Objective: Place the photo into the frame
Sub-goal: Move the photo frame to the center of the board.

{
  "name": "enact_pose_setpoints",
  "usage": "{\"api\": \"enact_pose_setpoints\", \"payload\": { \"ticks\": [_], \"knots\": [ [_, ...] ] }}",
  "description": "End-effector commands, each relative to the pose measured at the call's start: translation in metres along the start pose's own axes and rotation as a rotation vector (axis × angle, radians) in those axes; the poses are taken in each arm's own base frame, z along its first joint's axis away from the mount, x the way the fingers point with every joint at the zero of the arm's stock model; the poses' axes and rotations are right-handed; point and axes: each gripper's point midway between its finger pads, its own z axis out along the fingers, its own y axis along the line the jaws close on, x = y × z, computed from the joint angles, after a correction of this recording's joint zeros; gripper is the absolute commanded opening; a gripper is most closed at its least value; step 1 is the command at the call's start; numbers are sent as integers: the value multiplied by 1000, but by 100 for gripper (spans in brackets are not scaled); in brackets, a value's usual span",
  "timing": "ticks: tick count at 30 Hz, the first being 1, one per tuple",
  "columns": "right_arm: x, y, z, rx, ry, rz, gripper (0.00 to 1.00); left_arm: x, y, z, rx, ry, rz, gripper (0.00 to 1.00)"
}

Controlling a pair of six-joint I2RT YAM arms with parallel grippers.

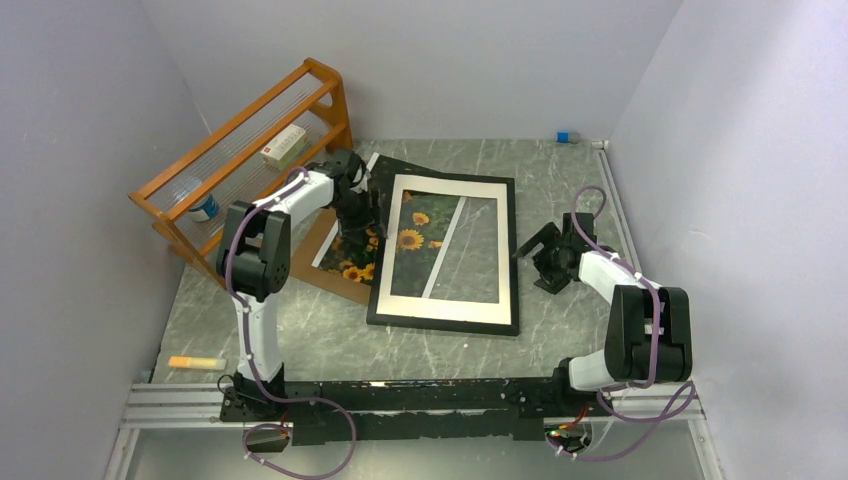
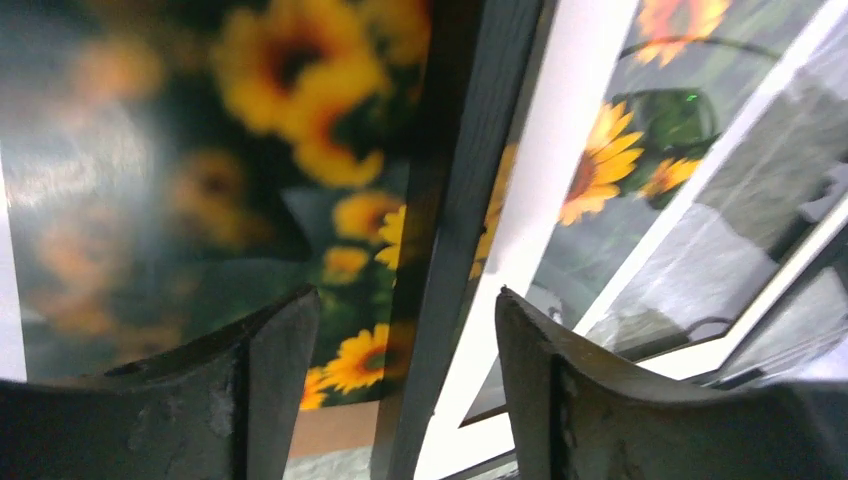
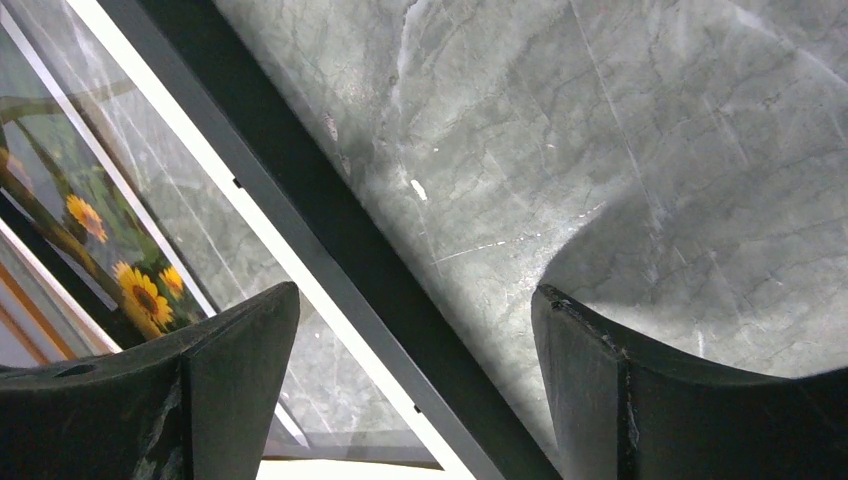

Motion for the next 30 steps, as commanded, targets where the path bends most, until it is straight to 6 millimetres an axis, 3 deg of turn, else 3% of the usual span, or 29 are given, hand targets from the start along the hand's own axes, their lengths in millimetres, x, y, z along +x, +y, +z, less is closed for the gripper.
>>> {"api": "enact_pose_setpoints", "payload": {
  "ticks": [1,5,11,19,30],
  "knots": [
    [-6,-2,6,20,-16,-39,88,-45,-41,-23,220,-167,59,66],
    [-5,-3,8,26,-9,-41,87,-54,-46,-20,260,-178,92,58],
    [-5,-3,12,34,0,-44,86,-62,-34,2,204,-159,100,55],
    [-6,-5,15,43,5,-56,85,-51,-13,26,131,-121,116,50],
    [-10,7,12,22,5,-120,84,-32,-26,45,170,-35,138,42]
  ]
}}
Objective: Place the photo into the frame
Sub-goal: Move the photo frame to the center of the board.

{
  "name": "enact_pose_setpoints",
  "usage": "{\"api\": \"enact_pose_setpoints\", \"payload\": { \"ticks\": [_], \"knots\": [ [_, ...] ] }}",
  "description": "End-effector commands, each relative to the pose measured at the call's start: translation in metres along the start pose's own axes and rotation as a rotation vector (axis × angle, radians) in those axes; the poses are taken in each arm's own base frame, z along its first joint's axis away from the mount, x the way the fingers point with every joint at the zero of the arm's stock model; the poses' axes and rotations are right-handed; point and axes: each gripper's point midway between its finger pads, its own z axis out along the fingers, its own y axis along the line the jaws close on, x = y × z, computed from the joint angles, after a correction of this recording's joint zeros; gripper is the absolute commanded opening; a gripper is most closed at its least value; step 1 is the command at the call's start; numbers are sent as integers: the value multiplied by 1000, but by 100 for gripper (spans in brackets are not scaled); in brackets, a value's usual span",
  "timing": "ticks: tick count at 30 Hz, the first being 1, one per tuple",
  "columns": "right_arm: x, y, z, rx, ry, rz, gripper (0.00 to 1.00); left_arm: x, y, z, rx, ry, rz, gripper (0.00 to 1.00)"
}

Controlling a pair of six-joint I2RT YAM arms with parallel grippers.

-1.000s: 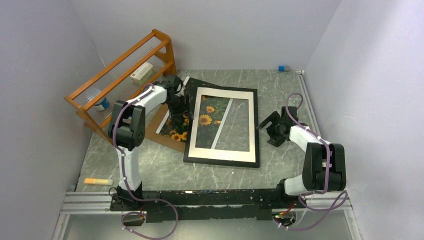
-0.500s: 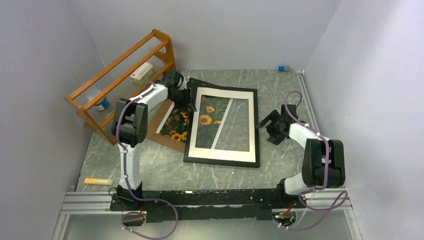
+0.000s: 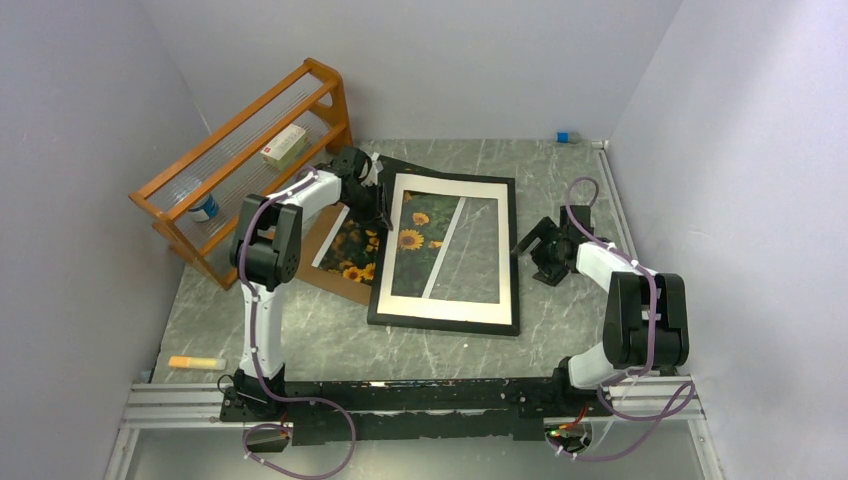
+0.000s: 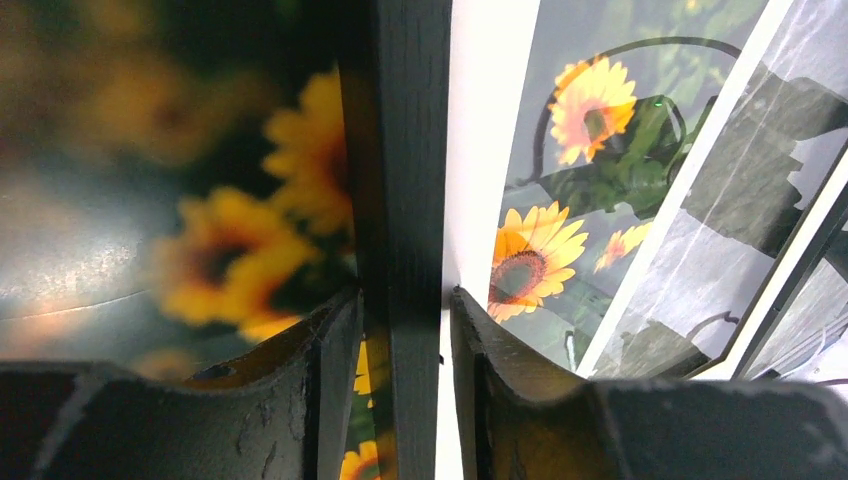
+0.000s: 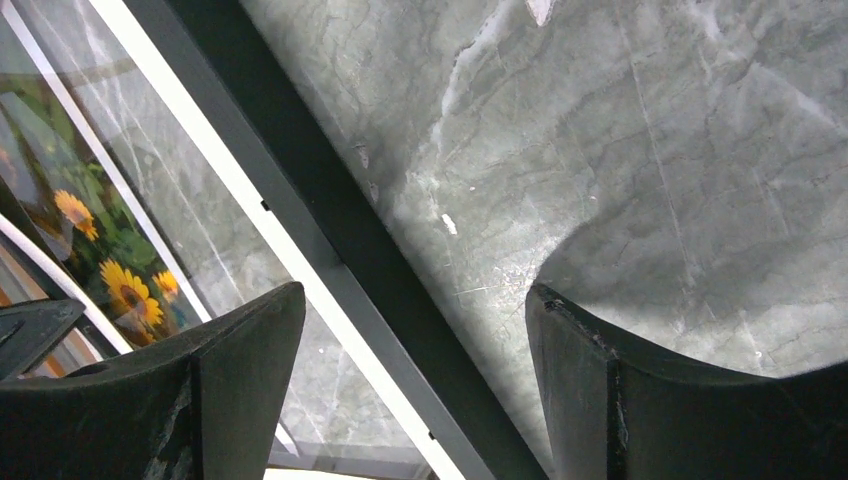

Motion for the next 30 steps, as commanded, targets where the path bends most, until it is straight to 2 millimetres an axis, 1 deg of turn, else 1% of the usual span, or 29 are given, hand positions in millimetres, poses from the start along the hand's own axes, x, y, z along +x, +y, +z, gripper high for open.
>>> {"api": "enact_pose_setpoints", "payload": {
  "ticks": [1,6,7,9,11,14,15,18,20,21,24,26,28,30],
  "knots": [
    [-5,0,0,27,-19,-58,84,11,-12,12,34,51,43,42],
    [-24,17,-18,25,-110,-91,83,19,-39,8,134,68,61,41],
    [-28,19,-22,29,-128,-91,83,21,-41,7,147,70,55,42],
    [-29,31,-27,23,-151,-121,83,19,-45,3,155,59,51,42],
    [-35,43,-33,15,-190,-150,83,14,-42,0,127,41,45,44],
    [-33,74,-35,-67,-201,-198,82,3,-35,-6,83,-2,24,51],
    [-30,88,-34,-114,-191,-213,81,-2,-34,-8,86,-15,13,52],
    [-18,131,-27,-255,-138,-238,71,-19,-29,-15,109,-60,-29,57],
    [-10,160,-18,-315,-102,-250,63,-33,-26,-20,136,-95,-51,63],
    [-3,174,-14,-337,-85,-262,59,-40,-26,-22,156,-108,-53,64],
    [5,210,-3,-400,-64,-275,52,-61,-28,-20,203,-143,-34,63],
    [10,233,4,-445,-52,-280,49,-72,-31,-14,231,-158,-11,60],
    [15,255,9,-495,-43,-288,47,-80,-39,-8,290,-159,19,55],
    [20,271,16,-524,-35,-288,46,-86,-45,-1,348,-161,40,52]
  ]
}}
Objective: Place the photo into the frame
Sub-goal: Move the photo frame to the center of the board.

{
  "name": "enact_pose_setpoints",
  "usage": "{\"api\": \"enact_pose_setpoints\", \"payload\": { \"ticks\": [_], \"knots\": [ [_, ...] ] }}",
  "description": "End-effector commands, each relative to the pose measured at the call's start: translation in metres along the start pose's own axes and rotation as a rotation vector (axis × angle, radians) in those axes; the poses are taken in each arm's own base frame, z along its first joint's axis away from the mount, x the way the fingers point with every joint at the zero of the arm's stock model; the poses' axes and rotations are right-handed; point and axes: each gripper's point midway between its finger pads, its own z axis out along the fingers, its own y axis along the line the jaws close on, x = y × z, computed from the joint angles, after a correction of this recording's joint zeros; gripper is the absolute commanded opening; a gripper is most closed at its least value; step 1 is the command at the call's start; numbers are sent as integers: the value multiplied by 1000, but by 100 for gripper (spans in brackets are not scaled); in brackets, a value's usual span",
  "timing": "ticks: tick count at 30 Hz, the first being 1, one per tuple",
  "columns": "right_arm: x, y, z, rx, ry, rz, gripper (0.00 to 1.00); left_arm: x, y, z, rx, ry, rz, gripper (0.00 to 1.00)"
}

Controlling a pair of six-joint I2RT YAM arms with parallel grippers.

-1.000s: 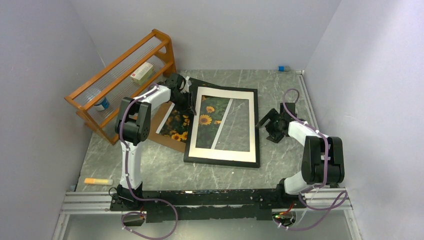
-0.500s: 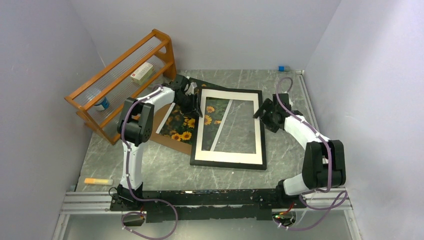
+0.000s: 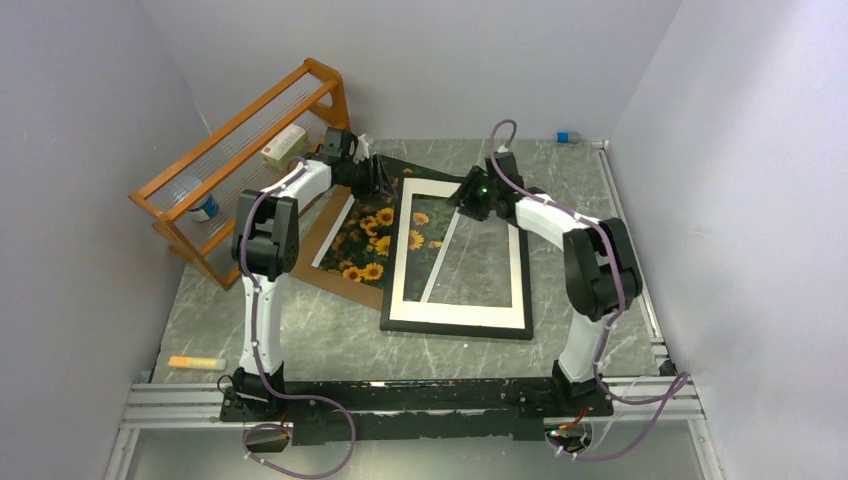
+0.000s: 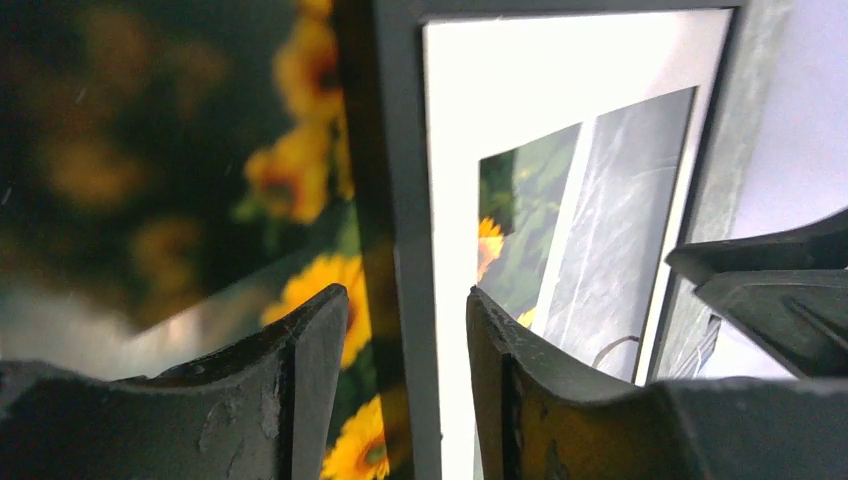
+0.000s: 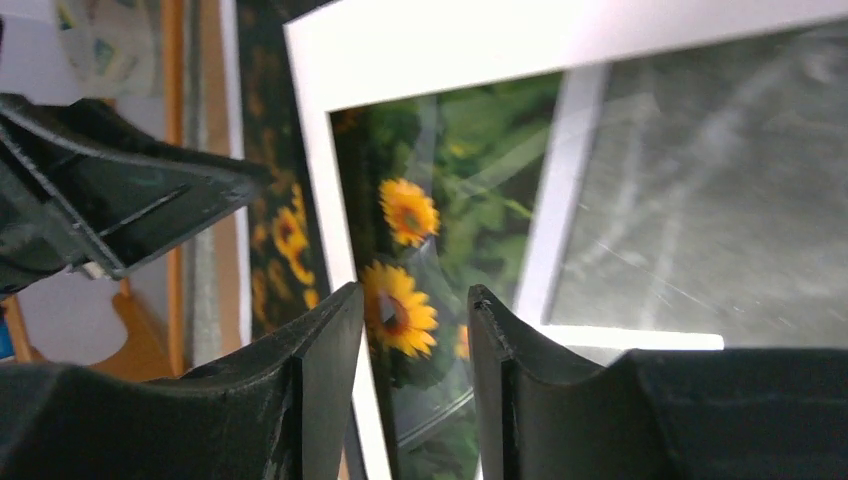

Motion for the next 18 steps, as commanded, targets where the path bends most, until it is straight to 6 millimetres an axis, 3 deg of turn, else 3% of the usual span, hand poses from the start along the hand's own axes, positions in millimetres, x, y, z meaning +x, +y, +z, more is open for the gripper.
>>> {"api": "enact_pose_setpoints", "payload": {
  "ticks": [1,6,10,13,18],
  "knots": [
    [-25,65,17,-185,-64,-2,45,-17,-31,19,180,-19,85,51],
    [-15,93,47,-268,-28,3,41,-25,-21,35,152,-35,49,49],
    [-9,116,66,-346,10,-7,15,-14,-7,50,133,9,19,36],
    [-3,121,82,-360,33,-1,7,-1,5,59,114,61,7,28],
    [-3,112,101,-314,36,17,4,11,18,59,71,76,5,27]
  ]
}}
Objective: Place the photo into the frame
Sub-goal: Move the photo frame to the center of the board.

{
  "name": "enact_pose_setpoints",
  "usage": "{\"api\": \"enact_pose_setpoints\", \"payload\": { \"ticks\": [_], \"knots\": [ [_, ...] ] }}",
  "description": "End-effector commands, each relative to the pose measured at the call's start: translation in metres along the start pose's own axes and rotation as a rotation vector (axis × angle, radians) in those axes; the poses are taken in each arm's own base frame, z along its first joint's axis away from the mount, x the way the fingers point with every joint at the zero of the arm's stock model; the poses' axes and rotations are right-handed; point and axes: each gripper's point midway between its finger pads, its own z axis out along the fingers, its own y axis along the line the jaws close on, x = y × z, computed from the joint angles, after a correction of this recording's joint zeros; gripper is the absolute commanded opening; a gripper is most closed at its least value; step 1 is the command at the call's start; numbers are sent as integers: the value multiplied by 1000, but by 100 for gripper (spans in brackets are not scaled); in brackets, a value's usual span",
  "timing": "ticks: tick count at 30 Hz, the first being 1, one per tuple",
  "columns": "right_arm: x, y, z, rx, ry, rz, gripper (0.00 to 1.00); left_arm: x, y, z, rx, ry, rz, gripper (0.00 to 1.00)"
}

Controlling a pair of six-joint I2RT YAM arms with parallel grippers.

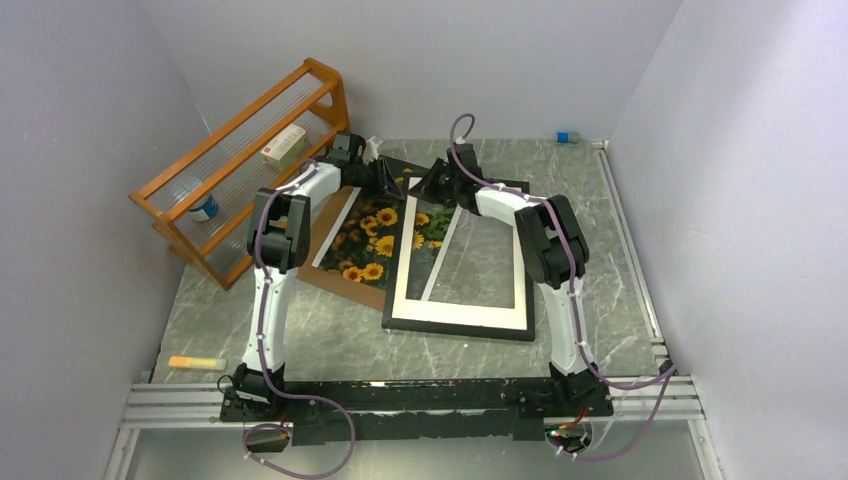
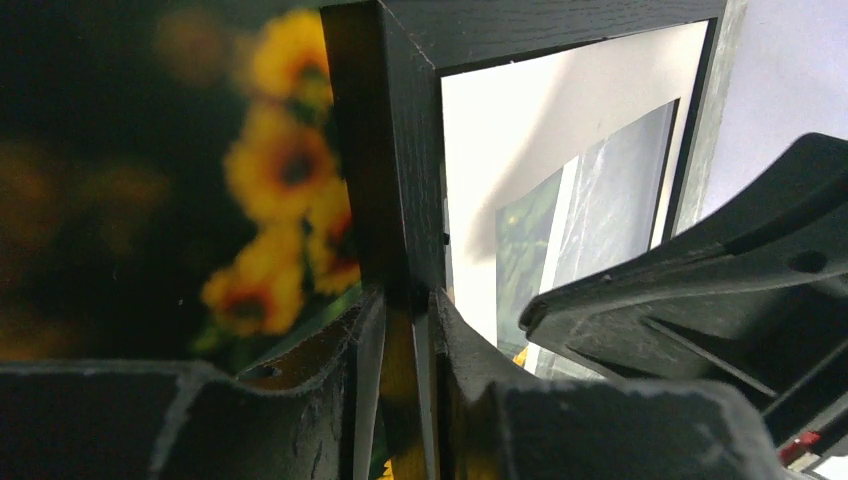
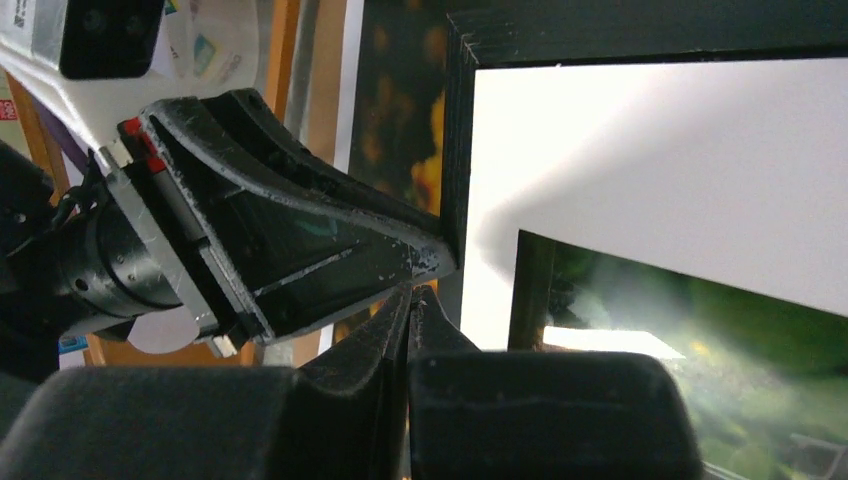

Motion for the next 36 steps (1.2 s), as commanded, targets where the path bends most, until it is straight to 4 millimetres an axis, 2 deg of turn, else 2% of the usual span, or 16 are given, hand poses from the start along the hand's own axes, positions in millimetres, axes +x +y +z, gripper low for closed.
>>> {"api": "enact_pose_setpoints", "payload": {
  "ticks": [1,10,14,20,23,26,30,33,36],
  "knots": [
    [-19,19,6,-37,-48,-6,4,26,26,8,-76,60,-6,27],
    [-23,-7,24,54,-58,-39,4,29,30,6,-91,73,-9,27],
    [-22,-9,31,57,-46,-51,2,32,32,6,-95,82,-16,27],
    [-20,-25,33,112,-41,-50,0,36,34,6,-96,89,-24,26],
    [-21,-26,32,120,-47,-52,0,38,34,5,-100,92,-25,26],
    [-28,-16,26,105,-64,-70,1,38,32,3,-98,93,-28,26],
    [-41,13,10,56,-96,-107,5,30,22,-3,-84,81,-23,27],
    [-49,35,-8,23,-112,-139,16,21,9,-13,-58,66,-23,31],
    [-50,46,-31,24,-123,-179,27,11,-8,-26,-19,46,-15,36]
  ]
}}
